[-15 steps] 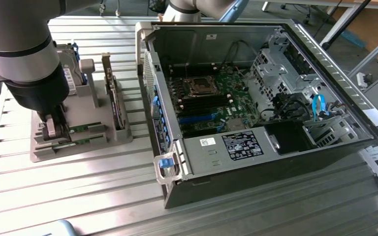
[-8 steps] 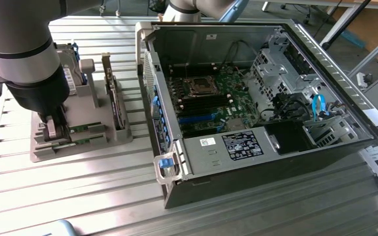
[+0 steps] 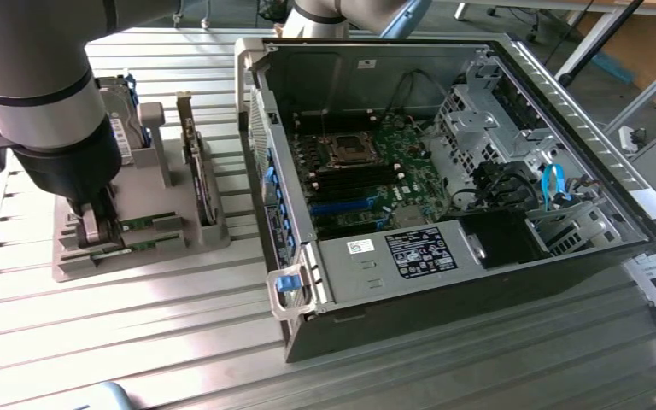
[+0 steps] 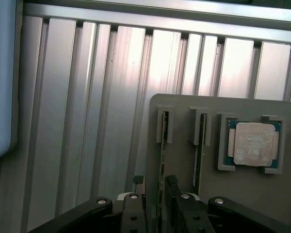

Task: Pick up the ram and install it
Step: 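Pick up the ram and move it above insertion slot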

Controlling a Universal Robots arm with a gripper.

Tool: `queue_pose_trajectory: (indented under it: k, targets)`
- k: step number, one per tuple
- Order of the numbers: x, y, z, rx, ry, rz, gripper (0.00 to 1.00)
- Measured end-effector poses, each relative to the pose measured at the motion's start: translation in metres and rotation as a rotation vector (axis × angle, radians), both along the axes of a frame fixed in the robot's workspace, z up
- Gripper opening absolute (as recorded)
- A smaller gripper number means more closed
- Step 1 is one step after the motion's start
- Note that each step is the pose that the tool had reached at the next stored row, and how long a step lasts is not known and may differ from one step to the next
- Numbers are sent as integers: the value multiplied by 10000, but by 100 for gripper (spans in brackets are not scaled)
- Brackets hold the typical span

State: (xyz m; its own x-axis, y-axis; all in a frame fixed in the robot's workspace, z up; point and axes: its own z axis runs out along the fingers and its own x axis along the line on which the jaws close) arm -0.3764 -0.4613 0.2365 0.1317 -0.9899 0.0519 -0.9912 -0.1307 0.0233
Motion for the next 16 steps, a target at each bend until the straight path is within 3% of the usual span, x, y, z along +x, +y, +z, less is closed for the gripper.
queue_pose_trajectory:
  k: [16]
  targets:
    - [7,-3,-84,-14,-1,1,30]
